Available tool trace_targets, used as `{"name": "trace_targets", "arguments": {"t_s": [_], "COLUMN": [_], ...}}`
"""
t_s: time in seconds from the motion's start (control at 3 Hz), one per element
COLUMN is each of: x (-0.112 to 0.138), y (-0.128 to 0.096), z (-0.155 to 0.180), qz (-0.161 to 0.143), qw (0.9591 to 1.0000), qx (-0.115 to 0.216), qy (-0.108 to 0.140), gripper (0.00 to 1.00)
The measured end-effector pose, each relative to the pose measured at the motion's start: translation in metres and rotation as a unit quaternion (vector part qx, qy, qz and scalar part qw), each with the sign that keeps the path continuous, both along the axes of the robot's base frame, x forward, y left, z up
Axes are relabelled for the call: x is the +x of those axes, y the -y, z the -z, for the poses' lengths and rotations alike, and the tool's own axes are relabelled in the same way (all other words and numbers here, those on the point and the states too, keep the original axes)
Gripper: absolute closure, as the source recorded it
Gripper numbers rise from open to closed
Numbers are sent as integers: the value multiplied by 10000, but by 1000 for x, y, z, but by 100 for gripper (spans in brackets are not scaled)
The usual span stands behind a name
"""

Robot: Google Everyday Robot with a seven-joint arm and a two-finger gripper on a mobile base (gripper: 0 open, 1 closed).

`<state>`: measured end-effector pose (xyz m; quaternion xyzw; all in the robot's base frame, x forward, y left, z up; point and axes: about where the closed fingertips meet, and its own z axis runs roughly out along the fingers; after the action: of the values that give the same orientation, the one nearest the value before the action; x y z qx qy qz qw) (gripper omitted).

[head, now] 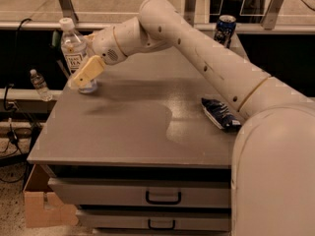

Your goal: Knock blue plastic bottle over

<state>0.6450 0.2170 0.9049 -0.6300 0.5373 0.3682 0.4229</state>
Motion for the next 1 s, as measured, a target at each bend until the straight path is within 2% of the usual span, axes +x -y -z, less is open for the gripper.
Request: {"name": "trace_targets", "arguments": {"t_s": [0.33, 0.67, 1.0], "x": [-6, -7, -2], "y": [-20, -24, -14], "z": [1, 4, 2], "qz": [-144, -101, 78], "qw": [9998, 9996, 9996], "qx": [60, 64, 58], "qy": [-158, -272, -276], "gripper": [16, 41, 63]}}
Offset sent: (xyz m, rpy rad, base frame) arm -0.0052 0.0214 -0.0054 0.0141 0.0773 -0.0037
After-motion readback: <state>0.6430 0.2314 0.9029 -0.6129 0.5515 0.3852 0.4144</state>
